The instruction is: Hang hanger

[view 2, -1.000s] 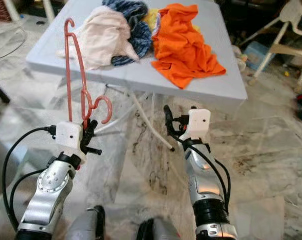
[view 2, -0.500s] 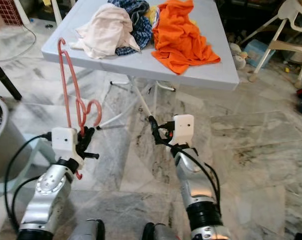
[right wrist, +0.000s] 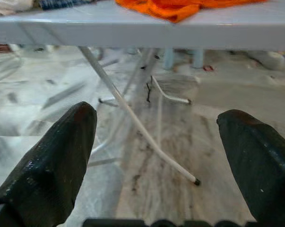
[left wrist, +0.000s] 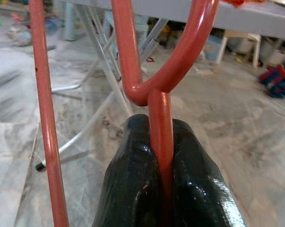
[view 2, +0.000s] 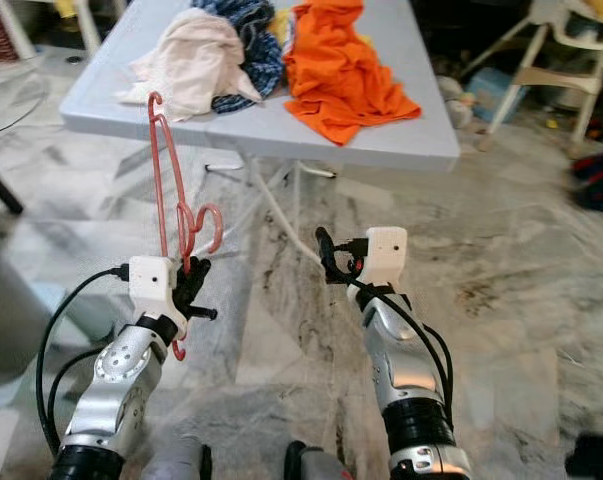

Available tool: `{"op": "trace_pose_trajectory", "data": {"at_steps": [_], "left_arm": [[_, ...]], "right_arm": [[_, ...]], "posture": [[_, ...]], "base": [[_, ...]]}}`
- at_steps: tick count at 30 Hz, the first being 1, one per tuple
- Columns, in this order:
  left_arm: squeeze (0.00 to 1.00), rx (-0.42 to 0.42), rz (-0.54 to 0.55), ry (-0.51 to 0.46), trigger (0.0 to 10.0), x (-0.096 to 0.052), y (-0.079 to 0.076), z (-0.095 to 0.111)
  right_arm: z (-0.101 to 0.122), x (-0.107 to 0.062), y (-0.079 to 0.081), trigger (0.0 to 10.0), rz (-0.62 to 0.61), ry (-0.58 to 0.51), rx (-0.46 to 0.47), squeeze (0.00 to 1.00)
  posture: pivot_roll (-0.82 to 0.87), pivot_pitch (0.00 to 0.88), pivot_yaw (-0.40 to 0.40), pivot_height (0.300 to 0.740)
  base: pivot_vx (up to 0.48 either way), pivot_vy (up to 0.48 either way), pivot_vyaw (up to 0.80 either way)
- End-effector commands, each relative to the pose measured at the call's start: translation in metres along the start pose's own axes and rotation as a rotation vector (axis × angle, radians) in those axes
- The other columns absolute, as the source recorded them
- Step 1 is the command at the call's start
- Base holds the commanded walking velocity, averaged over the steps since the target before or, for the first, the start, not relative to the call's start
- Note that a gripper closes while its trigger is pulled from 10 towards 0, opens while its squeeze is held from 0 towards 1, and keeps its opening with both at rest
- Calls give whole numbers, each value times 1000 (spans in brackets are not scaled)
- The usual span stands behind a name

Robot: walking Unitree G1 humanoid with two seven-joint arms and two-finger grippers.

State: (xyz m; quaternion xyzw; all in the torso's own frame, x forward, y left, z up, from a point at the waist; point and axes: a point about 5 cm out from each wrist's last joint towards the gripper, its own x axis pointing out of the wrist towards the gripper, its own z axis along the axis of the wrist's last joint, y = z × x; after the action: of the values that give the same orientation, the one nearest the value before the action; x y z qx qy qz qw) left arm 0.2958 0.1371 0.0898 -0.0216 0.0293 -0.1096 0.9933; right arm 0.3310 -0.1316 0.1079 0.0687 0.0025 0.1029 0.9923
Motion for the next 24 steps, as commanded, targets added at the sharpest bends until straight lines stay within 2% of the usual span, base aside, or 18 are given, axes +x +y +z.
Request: {"op": "trace_pose_trajectory", "data": {"at_steps": [1,15,24], "left_arm": [[0,19,-6,-5,10000,0,2,1],[0,38,-49,0,10000,1,-1,-1],[0,18,-139,-40,10000,-9,-11,-2]], "right_arm": [[-1,0,2,10000,-7,1,1,0],[2,0,-2,10000,-67,-32,-9,0],[2,-3,-7,10000,-99,-48,-21,0]], "posture": [[141,178,-118,740],[144,178,-104,740],[146,184,-112,740]], "base": [[0,480,-800],[0,456,-800],[0,0,-715]]}}
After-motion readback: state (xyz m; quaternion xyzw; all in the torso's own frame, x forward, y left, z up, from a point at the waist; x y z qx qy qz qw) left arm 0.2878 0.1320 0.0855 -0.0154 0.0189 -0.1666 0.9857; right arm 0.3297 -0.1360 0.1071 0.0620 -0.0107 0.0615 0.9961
